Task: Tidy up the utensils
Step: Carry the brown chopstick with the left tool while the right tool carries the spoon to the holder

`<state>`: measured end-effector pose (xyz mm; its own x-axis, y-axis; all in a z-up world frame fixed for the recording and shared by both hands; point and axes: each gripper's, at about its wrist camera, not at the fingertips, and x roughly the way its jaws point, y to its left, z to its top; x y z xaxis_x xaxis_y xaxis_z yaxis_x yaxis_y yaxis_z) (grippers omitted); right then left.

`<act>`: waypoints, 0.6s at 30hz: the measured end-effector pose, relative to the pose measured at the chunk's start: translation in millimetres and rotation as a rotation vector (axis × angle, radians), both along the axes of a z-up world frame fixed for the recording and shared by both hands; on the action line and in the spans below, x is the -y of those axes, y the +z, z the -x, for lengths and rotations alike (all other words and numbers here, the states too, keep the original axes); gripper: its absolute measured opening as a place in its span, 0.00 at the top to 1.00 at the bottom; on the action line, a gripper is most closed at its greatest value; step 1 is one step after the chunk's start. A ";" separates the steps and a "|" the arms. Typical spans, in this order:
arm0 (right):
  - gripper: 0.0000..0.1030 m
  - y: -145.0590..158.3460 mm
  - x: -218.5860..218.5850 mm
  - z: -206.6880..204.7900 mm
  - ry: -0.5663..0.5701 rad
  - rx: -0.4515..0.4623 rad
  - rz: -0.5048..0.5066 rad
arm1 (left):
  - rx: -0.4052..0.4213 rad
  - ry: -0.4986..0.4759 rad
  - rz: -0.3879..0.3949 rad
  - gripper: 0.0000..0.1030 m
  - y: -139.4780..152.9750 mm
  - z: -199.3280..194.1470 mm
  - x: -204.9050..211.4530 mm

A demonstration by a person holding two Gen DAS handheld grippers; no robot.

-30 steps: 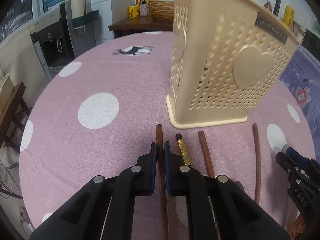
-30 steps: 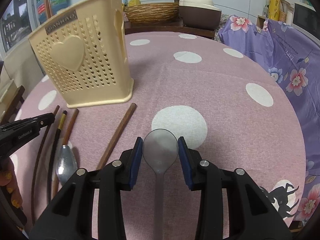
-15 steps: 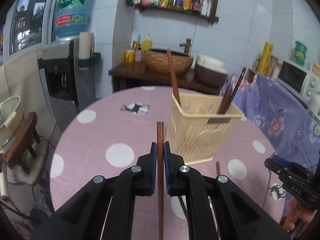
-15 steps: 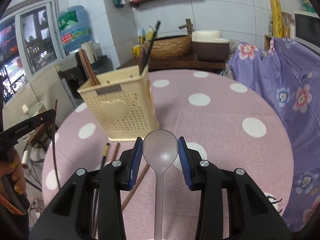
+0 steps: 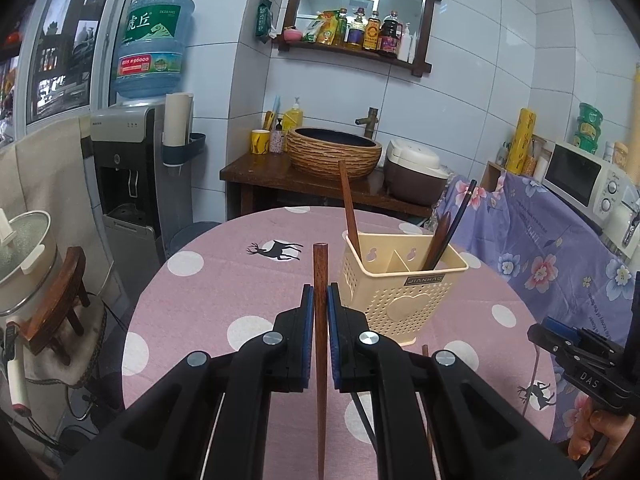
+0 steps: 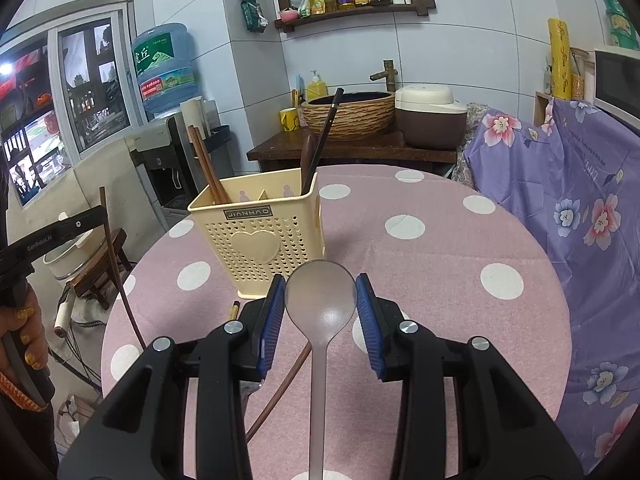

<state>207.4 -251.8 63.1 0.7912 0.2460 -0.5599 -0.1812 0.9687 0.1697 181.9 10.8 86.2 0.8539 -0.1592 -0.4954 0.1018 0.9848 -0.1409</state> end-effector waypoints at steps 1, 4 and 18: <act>0.64 0.2 -0.2 0.0 0.000 -0.001 0.001 | 0.001 0.000 -0.001 0.92 -0.1 0.1 0.0; 0.64 -0.1 -0.4 -0.2 0.000 -0.001 0.005 | 0.002 0.000 0.000 0.92 0.2 1.0 -0.5; 0.64 11.3 0.2 -0.1 0.014 0.017 0.011 | 0.025 -0.012 0.021 0.92 13.0 5.0 -4.7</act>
